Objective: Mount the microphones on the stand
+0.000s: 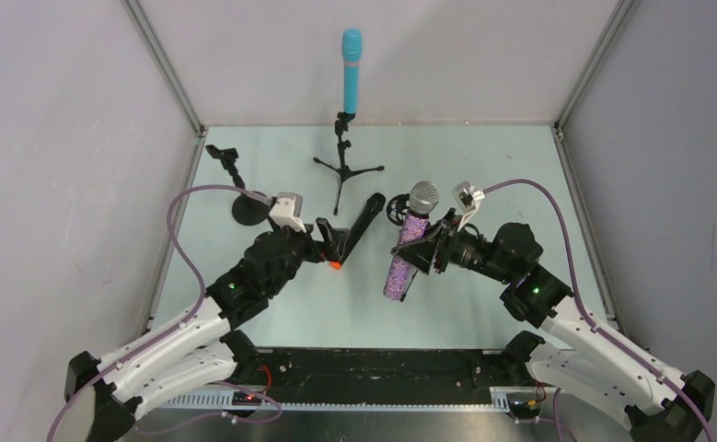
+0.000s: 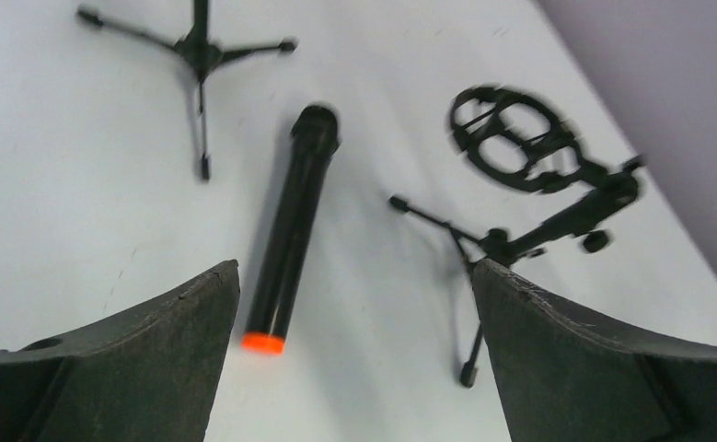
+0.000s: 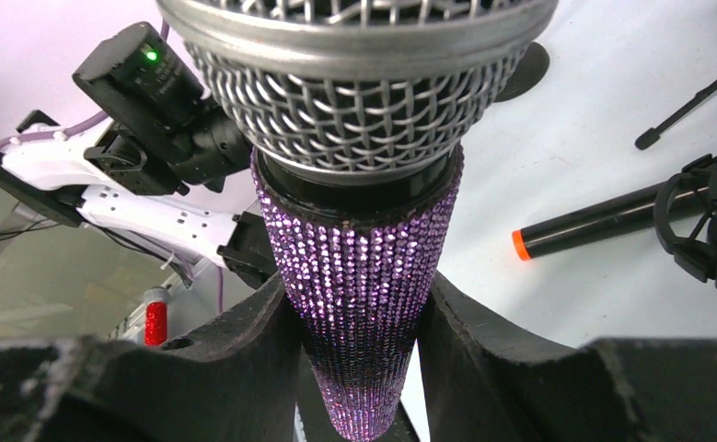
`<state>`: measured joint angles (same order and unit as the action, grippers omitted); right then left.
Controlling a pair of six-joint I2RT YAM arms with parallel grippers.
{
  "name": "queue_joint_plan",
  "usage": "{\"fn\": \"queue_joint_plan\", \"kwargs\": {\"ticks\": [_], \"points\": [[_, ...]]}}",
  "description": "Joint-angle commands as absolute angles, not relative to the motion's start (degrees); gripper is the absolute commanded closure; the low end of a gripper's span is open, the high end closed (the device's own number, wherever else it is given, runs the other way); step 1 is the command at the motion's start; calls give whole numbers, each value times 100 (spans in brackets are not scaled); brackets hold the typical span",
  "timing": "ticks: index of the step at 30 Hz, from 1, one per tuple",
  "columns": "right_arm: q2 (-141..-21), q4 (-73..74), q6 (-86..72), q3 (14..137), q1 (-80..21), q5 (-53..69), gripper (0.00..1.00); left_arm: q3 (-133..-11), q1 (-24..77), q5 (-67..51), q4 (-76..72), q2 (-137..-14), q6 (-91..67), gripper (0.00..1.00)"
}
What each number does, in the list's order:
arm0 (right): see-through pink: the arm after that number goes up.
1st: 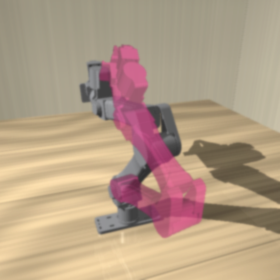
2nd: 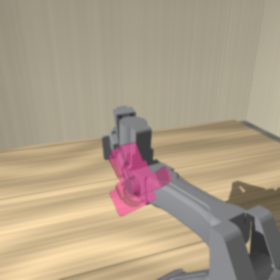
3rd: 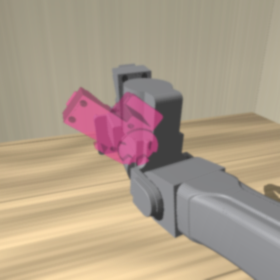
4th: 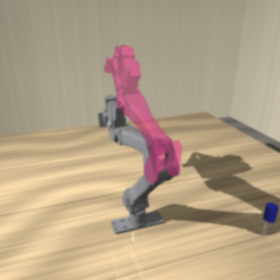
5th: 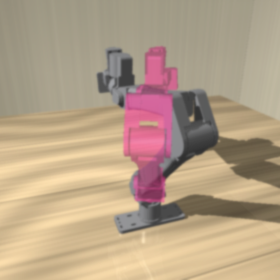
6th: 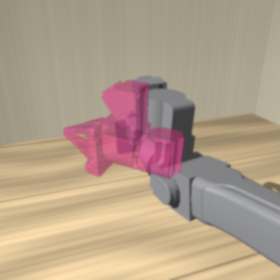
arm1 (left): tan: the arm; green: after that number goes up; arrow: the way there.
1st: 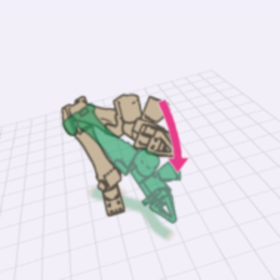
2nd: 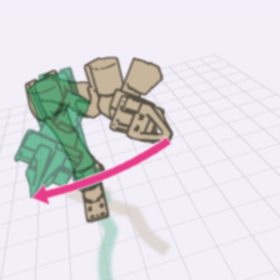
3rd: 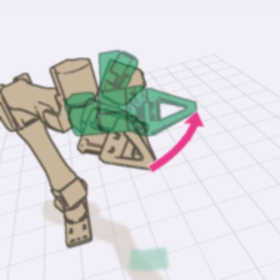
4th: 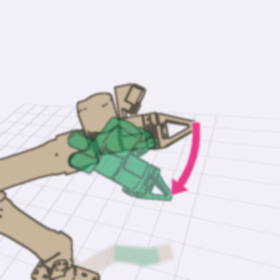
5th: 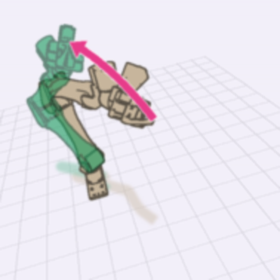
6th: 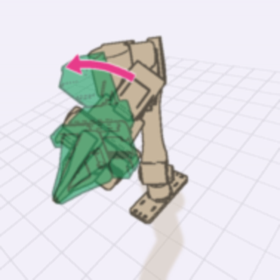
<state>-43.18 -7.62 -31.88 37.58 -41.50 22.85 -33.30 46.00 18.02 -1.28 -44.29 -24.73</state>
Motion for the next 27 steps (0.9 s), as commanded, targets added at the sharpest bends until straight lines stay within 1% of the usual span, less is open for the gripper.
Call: {"fn": "queue_joint_plan", "kwargs": {"ticks": [1,4,9,13,16,17,19,23,27], "points": [[-4267,-1030,-2846,3832,-4142,2088,100,-3190,4577,2429,592,-4687,-3254,0],[-4314,-1028,-2677,3832,-4148,1956,100,-3082,4575,2324,763,-4863,-3373,0],[-4427,-1050,-2371,3904,-4140,1823,100,-2856,4575,2187,787,-4763,-3724,2],[-4692,-1063,-2022,4045,-4138,1666,100,-2714,4578,2417,778,-4417,-3876,2],[-4897,-1146,-1758,4228,-4132,1623,100,-2619,4574,2862,776,-4211,-3951,2],[-4041,-1168,-1644,4276,-4131,1597,100,-2606,4572,3089,775,-4135,-3971,2],[-5002,-1207,-1472,4437,-4131,1530,100,-2583,4578,3358,777,-4060,-3996,2],[-5359,-1487,-1279,4715,-4129,1269,100,-2596,4579,3585,774,-4056,-3990,2],[-5624,-1644,-1131,5065,-4128,1110,100,-2717,4579,3513,775,-4221,-3847,2]]}}
